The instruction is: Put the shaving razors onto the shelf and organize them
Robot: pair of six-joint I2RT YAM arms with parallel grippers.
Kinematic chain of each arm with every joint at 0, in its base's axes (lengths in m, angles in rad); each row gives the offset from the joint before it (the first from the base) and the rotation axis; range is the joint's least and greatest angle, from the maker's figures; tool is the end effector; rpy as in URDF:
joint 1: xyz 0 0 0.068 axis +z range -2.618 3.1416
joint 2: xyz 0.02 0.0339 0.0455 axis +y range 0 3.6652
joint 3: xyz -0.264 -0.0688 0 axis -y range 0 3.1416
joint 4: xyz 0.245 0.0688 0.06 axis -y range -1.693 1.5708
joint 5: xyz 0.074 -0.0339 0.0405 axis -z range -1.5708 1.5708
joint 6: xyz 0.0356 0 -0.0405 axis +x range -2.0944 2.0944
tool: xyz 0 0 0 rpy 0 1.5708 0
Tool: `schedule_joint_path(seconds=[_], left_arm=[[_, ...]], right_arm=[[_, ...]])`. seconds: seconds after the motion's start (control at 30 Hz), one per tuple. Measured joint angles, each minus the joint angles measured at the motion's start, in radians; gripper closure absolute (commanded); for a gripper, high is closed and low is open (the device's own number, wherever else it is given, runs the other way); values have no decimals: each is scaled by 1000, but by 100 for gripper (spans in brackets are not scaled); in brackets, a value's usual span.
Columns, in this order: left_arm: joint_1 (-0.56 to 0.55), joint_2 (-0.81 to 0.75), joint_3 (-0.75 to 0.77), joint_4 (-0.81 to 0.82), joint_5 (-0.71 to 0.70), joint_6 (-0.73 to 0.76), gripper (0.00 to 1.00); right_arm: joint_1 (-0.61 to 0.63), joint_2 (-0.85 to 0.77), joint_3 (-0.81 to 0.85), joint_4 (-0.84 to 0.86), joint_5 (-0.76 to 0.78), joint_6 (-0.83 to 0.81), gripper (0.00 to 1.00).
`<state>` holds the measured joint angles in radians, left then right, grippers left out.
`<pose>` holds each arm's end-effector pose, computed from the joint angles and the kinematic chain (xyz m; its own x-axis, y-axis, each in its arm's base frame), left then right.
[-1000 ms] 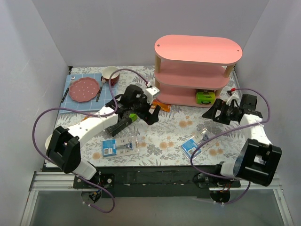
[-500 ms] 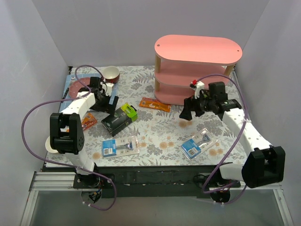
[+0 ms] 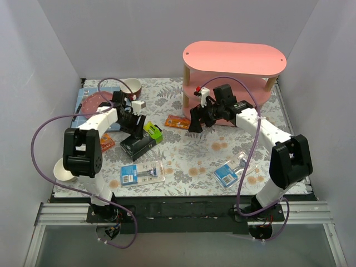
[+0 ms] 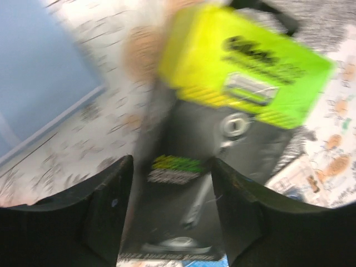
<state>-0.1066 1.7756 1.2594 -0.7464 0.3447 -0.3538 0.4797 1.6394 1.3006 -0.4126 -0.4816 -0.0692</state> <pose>0.3457 -0.0491 0.2008 -0.9588 -0.2253 -0.1730 -0.1387 0.9028 -0.4071 0.3173 0.1837 0.2800 -0.5551 -0.3579 -0.7508 -0.7495 0.6067 0.2649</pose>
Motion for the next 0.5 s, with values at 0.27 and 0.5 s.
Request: schedule_joint_path(seconds=[0.27, 0.5], left_arm=[[-299, 73, 87, 18, 54, 64, 54], [-455, 137, 169, 85, 89, 41, 42]], right_arm=[[1, -150, -177, 34, 36, 9, 2], [-10, -310, -301, 18, 68, -5, 2]])
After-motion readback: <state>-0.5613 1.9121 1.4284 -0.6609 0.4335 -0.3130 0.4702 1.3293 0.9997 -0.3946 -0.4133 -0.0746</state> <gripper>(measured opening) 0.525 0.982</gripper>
